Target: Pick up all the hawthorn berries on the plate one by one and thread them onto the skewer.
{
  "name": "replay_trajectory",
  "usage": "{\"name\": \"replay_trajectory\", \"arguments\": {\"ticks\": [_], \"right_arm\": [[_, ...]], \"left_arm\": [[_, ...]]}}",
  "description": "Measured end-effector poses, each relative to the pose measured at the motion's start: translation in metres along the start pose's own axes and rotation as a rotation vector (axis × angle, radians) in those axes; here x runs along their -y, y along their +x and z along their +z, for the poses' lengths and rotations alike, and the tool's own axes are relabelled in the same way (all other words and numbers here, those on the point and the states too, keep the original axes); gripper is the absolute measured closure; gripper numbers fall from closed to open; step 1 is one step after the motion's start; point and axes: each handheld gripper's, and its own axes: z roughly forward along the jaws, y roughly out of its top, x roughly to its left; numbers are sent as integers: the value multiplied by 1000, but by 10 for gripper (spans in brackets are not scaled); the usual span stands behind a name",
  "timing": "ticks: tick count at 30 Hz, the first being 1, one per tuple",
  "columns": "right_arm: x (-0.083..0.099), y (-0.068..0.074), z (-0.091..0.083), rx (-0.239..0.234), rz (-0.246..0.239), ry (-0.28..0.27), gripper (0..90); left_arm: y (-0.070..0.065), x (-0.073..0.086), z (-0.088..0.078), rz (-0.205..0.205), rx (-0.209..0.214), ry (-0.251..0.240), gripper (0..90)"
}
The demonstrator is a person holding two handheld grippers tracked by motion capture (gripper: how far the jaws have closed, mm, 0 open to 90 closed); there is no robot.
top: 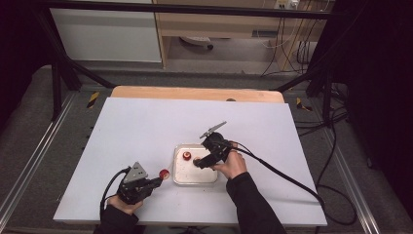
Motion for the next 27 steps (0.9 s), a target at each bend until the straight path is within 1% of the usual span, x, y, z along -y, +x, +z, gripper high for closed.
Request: {"name": "replay_trajectory", "arguments": {"ticks": [3,5,9,11,15,19,25,27], "right_arm": [[-6,1,6,2,-13,32,277],[-10,1,9,-3,-13,53,316],[-17,0,17,-13,0,93,386],[-19,-1,21,-24,13,112,406],[-22,-2,30,-30,21,156,455],[-24,-3,37,-37,47,189,497],[-24,-7,42,-43,81,204,557],[-24,-9,43,-46,84,208,570]], "left_arm": [[1,1,1,0,-2,6,880],[2,1,0,-1,-2,5,880],[1,1,1,2,0,10,880],[2,1,1,0,0,9,880],[2,1,1,-2,0,9,880],[2,1,1,1,2,13,880],[2,1,1,-1,4,13,880],[2,1,2,0,5,14,880]]}}
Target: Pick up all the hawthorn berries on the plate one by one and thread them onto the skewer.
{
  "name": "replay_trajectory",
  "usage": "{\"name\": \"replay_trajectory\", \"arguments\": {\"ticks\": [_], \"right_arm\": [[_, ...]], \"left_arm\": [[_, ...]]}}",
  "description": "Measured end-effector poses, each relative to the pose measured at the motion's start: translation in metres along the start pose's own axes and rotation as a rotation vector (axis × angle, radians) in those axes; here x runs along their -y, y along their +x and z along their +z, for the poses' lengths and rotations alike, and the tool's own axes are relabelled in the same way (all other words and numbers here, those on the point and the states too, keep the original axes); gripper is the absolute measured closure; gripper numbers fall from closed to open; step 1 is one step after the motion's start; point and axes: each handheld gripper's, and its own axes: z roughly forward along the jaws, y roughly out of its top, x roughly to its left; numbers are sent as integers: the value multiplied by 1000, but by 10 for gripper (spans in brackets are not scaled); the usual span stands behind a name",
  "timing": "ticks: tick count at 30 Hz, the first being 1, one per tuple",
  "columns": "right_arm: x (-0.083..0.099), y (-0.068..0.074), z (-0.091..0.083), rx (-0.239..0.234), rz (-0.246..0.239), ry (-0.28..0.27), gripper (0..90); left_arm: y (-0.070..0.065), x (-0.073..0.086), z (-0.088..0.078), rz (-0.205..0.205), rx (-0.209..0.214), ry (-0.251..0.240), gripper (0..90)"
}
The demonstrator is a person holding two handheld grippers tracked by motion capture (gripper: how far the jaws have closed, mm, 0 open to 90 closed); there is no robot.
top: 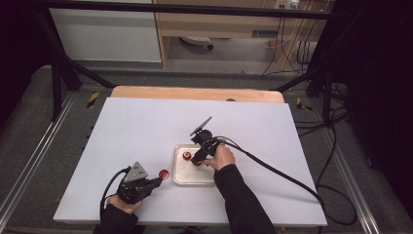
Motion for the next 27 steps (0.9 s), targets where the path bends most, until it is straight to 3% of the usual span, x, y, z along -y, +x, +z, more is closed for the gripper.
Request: {"name": "replay_trajectory", "arguments": {"ticks": [13,18,27], "right_arm": [[-1,-2,2,-3,38,17,605],[-1,-1,-4,-21,47,-34,608],[5,7,-39,-36,50,-169,610]], "left_arm": [[0,0,0,-1,1,2,880],[0,0,-1,-2,0,-3,880],[-1,-1,-2,-10,-7,-19,880]]}}
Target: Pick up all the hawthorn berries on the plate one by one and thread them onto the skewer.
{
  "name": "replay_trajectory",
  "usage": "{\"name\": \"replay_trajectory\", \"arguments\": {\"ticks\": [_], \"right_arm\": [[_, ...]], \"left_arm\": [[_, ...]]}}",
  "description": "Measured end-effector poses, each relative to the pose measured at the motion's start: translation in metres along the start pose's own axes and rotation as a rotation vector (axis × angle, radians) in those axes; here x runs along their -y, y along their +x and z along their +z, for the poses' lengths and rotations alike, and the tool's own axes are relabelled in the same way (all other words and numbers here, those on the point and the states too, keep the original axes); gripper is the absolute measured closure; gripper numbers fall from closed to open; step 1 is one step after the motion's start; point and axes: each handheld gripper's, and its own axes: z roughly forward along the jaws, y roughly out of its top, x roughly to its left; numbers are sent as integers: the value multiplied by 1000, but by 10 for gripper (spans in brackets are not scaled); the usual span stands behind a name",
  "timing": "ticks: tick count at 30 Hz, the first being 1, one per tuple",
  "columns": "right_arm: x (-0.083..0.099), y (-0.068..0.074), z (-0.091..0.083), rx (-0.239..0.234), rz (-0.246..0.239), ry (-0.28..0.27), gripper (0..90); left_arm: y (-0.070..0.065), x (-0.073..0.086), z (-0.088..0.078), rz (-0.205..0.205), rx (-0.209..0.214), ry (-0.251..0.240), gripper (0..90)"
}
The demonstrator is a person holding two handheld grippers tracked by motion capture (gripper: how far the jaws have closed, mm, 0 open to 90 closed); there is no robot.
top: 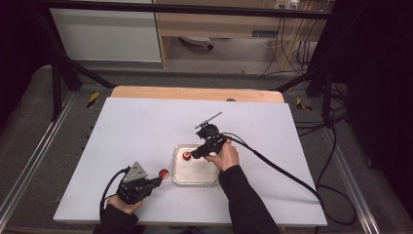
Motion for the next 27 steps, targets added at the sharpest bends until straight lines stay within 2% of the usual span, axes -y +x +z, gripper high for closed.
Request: {"name": "replay_trajectory", "arguments": {"ticks": [7,12,18,23,27], "right_arm": [[11,0,-22,-45,25,-160,612],[25,-2,-33,-111,68,-306,612],[42,-4,-36,-185,131,-484,613],[51,-7,-34,-226,197,-594,613],[54,-8,-33,-262,243,-659,614]], "left_arm": [[-2,-1,0,-9,-7,-13,880],[-5,-2,-1,-26,-7,-30,880],[-10,-4,-1,-45,-12,-44,879],[-15,-6,-1,-63,-7,-60,879],[-19,-9,0,-78,-9,-76,879]]}}
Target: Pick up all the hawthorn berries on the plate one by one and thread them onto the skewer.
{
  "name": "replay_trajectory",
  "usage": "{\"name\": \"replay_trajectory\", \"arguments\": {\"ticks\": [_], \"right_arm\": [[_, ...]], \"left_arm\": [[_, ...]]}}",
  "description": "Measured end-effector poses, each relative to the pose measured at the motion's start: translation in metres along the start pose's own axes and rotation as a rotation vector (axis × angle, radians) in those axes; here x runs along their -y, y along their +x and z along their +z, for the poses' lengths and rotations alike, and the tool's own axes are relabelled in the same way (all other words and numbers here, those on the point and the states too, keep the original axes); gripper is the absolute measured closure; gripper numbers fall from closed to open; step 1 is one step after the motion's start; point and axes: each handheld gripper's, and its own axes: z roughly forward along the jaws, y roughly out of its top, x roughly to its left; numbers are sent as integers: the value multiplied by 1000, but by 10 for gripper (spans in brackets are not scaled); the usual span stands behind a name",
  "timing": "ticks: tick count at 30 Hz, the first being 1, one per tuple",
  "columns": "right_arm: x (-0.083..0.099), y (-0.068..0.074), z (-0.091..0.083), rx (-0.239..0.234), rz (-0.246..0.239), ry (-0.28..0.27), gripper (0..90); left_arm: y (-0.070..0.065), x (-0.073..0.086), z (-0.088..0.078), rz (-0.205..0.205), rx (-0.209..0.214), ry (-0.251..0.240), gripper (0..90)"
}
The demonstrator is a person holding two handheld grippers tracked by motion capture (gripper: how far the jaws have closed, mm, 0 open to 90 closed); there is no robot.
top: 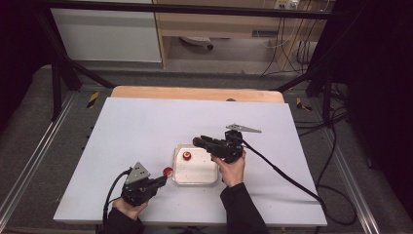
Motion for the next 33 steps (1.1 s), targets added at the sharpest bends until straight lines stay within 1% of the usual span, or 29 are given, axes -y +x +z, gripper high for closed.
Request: {"name": "replay_trajectory", "arguments": {"ticks": [6,9,14,17,21,25,28,33], "right_arm": [[1,2,0,-14,17,-90,614],[2,4,0,-20,20,-137,615],[3,6,-1,-16,7,-193,616],[2,7,-1,-22,6,-222,617],[2,8,-2,-22,-3,-250,617],[4,9,-2,-26,-9,-269,617],[4,9,-2,-26,-23,-282,617],[4,10,-2,-32,-19,-291,618]], "left_arm": [[-10,-5,3,-30,7,-24,879],[-15,-9,5,-45,20,-36,879],[-20,-13,8,-74,50,-49,877],[-24,-16,10,-81,59,-54,878],[-28,-22,15,-101,63,-55,878],[-33,-26,20,-88,53,-55,878],[-35,-28,22,-92,59,-59,878],[-36,-30,22,-94,63,-65,878]]}}
